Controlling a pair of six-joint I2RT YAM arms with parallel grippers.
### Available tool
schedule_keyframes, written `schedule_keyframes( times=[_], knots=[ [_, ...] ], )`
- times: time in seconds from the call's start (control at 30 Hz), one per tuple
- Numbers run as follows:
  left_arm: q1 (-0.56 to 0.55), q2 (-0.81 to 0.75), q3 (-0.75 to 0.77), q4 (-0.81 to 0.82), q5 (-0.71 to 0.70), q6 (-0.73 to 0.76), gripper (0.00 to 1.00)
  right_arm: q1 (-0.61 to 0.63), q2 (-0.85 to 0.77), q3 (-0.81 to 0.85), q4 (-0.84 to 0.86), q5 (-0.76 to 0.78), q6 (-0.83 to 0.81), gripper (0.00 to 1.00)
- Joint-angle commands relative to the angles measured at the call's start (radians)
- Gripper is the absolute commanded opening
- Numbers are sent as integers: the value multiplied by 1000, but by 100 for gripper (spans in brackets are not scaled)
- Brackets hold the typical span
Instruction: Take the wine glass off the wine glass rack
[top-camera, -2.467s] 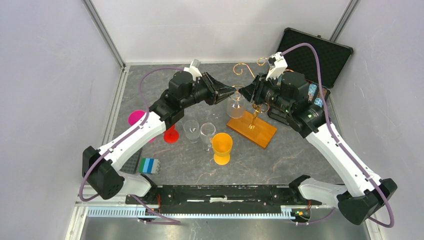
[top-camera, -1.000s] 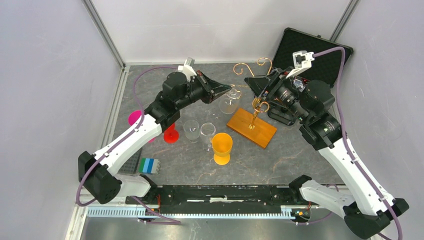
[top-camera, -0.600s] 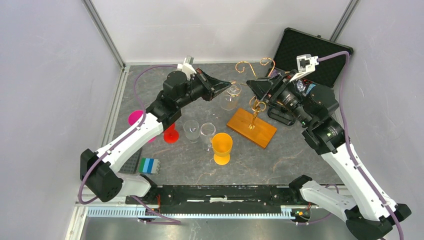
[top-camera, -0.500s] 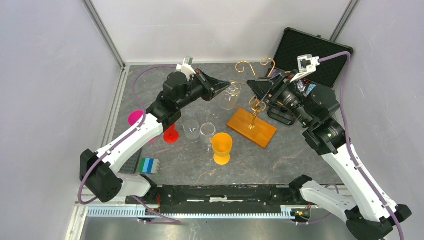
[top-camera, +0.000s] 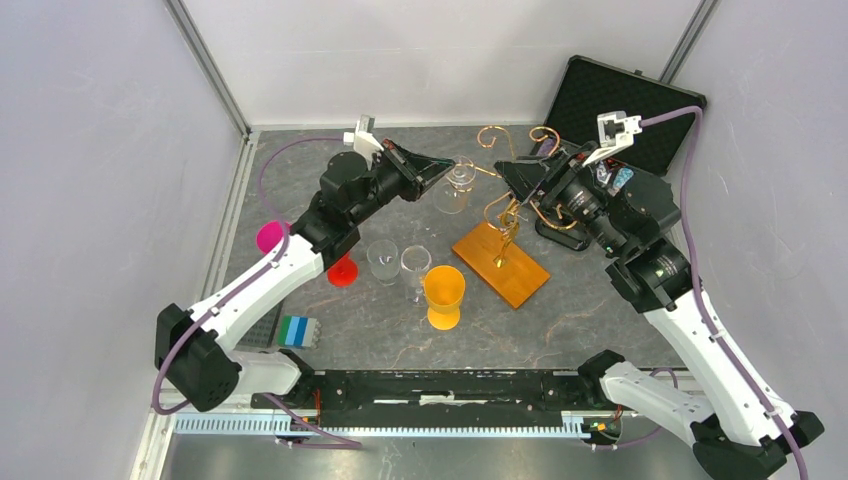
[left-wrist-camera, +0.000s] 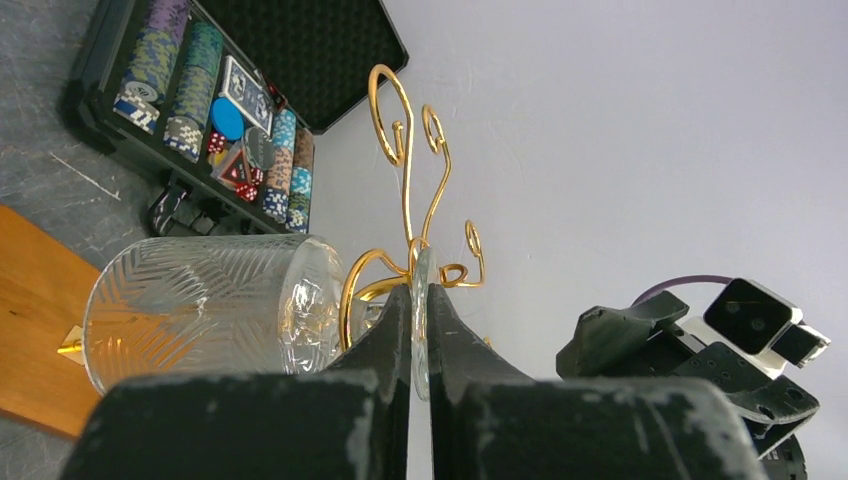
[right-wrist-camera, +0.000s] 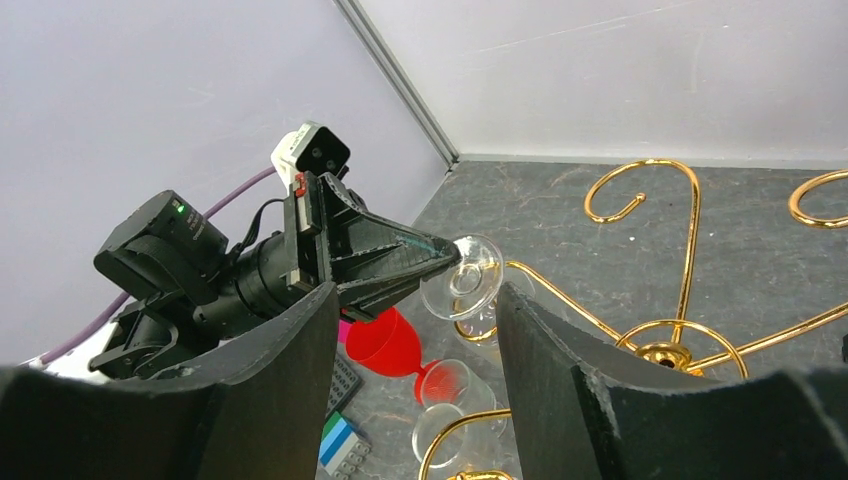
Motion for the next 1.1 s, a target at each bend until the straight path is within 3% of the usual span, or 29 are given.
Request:
schedule_keyframes(
  times=[0.0,0.57,0.8,1.07],
  knots=[
    [5,15,58,188,-16,-36,2,3,-23,-2,43,3,4,64],
    [5,73,102,250,203,-111,2,3,-74,-52,50,-25,0,72],
    [1,63,116,211,300,-121,2,3,-107,-103,103,-34,-3,84],
    [-2,82,111,235,367,-177,2,3,-137,-120,144,-46,2,90]
  ],
)
